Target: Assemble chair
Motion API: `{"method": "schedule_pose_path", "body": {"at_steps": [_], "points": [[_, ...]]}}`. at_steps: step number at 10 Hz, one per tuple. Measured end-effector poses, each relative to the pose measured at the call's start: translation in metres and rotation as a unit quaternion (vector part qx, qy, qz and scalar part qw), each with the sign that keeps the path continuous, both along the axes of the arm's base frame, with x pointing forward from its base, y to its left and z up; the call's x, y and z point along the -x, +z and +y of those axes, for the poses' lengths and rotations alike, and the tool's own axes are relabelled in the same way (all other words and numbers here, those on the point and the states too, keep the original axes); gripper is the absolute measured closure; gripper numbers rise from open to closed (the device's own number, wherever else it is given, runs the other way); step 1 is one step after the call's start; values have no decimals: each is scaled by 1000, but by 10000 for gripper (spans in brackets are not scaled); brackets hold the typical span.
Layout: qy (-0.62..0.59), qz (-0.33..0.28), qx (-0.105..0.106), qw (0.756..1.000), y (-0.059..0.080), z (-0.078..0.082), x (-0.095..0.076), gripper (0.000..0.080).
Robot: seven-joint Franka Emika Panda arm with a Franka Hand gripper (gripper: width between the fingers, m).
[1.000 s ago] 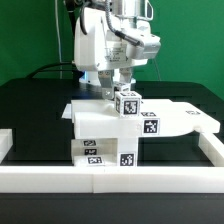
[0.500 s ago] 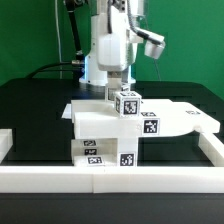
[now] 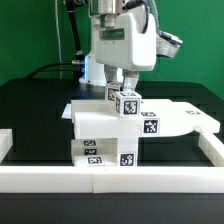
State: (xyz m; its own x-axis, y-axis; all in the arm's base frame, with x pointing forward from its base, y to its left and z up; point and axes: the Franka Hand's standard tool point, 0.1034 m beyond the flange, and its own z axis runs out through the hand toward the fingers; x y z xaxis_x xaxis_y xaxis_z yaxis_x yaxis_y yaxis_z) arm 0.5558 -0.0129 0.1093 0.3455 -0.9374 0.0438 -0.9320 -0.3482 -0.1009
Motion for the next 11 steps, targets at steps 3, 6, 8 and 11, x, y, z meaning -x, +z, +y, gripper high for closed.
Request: {"method": "schedule_pose_path", "body": {"at_steps": [3,6,8,11], "points": [[103,4,18,994,0,-1,0,151],[197,8,33,980,0,-1,0,151],[259,9,42,965,1,-4,-1,151],[267,8,43,963,1,-5,-1,333]]}}
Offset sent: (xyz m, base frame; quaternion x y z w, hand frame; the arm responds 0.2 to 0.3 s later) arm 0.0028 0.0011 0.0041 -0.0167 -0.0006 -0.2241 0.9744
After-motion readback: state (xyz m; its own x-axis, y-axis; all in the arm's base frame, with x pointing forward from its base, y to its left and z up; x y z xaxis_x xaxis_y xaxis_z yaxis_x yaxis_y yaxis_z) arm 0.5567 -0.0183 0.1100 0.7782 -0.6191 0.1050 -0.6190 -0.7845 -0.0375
